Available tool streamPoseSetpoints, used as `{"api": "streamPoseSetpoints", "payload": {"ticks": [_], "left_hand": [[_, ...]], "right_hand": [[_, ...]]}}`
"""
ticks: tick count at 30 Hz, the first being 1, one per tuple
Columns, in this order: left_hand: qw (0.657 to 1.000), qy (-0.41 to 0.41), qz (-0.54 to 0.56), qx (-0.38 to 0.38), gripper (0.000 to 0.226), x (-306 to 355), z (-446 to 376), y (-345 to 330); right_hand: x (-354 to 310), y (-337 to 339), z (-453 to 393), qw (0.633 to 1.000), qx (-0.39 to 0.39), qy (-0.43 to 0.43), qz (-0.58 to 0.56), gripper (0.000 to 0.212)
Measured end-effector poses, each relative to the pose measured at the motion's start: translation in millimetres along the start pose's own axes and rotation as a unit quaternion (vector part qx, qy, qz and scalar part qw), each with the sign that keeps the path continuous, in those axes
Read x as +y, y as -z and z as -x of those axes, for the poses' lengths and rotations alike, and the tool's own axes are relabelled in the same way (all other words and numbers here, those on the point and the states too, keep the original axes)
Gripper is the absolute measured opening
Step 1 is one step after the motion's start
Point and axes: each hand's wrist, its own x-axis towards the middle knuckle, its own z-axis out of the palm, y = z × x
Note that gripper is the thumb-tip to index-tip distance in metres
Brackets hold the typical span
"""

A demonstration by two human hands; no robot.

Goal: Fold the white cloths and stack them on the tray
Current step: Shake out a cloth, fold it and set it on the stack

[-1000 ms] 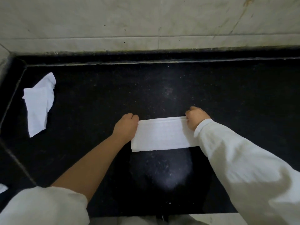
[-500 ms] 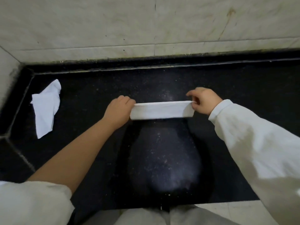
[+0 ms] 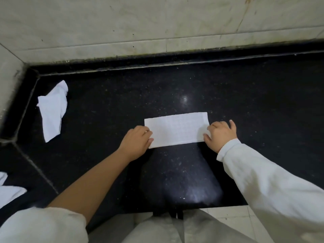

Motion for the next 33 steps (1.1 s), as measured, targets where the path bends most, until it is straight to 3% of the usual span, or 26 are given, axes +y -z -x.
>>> {"api": "streamPoseSetpoints", "payload": {"ticks": [2,5,10,19,26,30,33], "left_hand": [[0.997,0.063,0.036,0.007,0.041,5,-14,7],[0.985,0.142,0.052,-0.084,0.053,13,-29,5],[0.975,0.16,0.055,-0.142,0.059,19,-32,-21],[0.977,0.15,0.07,-0.137,0.059,20,-29,-23],[0.974,0.165,0.13,-0.082,0.056,7,-20,-19],[0.969,0.184,0.155,-0.057,0.053,-15,4,-20],[0.967,0.196,0.158,-0.048,0.068,-28,25,-19]], "right_hand": [[-2,2,-7,0.997,-0.005,-0.07,-0.033,0.044],[-6,-4,-13,0.985,-0.052,-0.158,-0.047,0.049],[-18,-20,-15,0.976,-0.054,-0.202,-0.068,0.044],[-27,-12,-19,0.967,-0.038,-0.223,-0.115,0.032],[-65,30,-12,0.95,0.051,-0.106,-0.291,0.015],[-116,29,-11,0.972,0.039,-0.02,-0.23,0.02],[-150,14,-13,0.983,-0.001,0.037,-0.182,0.012]]}}
